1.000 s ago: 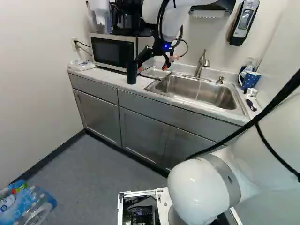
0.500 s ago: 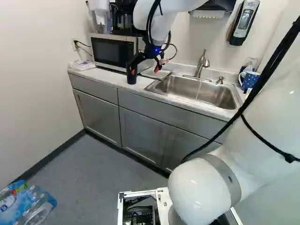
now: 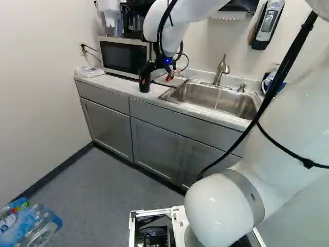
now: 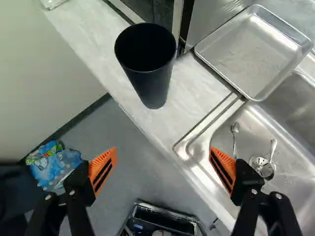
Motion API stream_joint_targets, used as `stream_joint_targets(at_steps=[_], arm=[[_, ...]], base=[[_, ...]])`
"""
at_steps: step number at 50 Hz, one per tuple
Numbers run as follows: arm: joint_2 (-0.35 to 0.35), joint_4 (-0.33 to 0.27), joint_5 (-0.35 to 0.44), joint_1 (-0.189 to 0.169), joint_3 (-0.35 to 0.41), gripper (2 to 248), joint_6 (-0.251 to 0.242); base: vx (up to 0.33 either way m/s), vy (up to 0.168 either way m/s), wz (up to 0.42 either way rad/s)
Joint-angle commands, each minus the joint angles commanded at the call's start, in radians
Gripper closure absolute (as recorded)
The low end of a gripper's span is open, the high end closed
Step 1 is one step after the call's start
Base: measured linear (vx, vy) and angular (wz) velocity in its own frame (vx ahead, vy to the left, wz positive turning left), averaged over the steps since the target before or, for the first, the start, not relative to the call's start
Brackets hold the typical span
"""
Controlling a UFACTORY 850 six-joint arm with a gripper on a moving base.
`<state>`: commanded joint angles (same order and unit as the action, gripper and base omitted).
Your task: Rinse the cup and place it in the tray
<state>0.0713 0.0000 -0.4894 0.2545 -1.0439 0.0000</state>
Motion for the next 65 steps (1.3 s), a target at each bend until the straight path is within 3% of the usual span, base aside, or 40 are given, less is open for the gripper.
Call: stream_joint_targets(at_steps=[65], arm=[[-0.140, 0.000, 0.355, 0.015, 0.018, 3, 0.000]], base=[[0.000, 0.000, 0.000]])
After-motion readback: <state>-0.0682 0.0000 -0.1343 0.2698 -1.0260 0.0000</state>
